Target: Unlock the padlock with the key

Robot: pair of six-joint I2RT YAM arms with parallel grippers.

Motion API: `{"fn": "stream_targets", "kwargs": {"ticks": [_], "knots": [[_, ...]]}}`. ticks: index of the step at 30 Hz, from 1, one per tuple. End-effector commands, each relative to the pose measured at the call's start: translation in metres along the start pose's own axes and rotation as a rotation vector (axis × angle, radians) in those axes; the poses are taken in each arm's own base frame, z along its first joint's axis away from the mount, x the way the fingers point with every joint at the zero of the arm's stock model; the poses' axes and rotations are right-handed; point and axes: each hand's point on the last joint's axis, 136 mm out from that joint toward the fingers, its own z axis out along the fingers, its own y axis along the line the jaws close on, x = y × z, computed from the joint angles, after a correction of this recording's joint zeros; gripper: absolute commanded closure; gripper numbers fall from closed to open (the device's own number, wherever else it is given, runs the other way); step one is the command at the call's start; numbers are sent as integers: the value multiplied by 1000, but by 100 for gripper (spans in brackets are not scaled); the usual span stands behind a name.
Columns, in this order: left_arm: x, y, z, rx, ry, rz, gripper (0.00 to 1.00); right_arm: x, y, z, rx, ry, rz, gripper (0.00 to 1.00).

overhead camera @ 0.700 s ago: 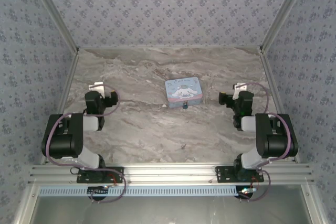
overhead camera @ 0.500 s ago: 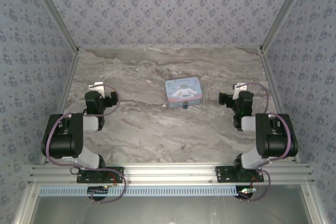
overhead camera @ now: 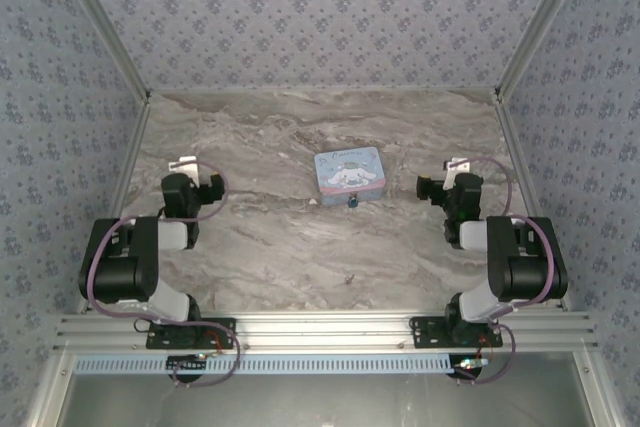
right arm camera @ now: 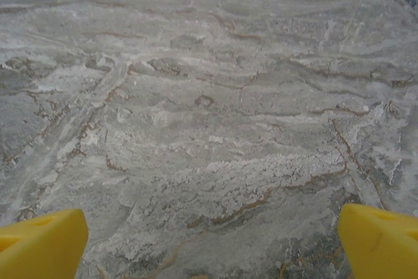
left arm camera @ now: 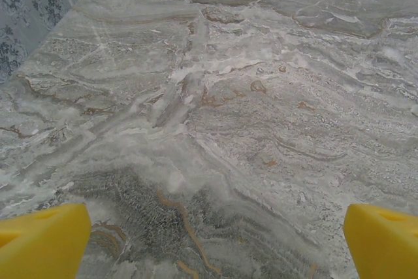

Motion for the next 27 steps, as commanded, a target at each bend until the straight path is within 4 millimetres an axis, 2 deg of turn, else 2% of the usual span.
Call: {"fn": "stream_targets", "kwargs": {"ticks": [1, 7, 12, 16, 21, 27], "knots": [[-26, 4, -20, -22, -77, -22, 1, -25, -4, -4, -3, -10, 14, 0], [-66, 4, -57, -2, -110, -131, 1, -42, -7, -28, 15, 4, 84, 0], [-79, -10, -81, 85, -38, -368, 1, -48, 14, -55, -37, 60, 205, 0], [-69, -44, -96, 244, 80, -539, 1, -45, 48, -84, -107, 138, 273, 0], [-51, -94, -120, 377, 193, -515, 0, -30, 91, -123, -191, 245, 309, 3], [-23, -141, -133, 486, 265, -523, 1, 11, 126, -163, -222, 417, 353, 14]]}}
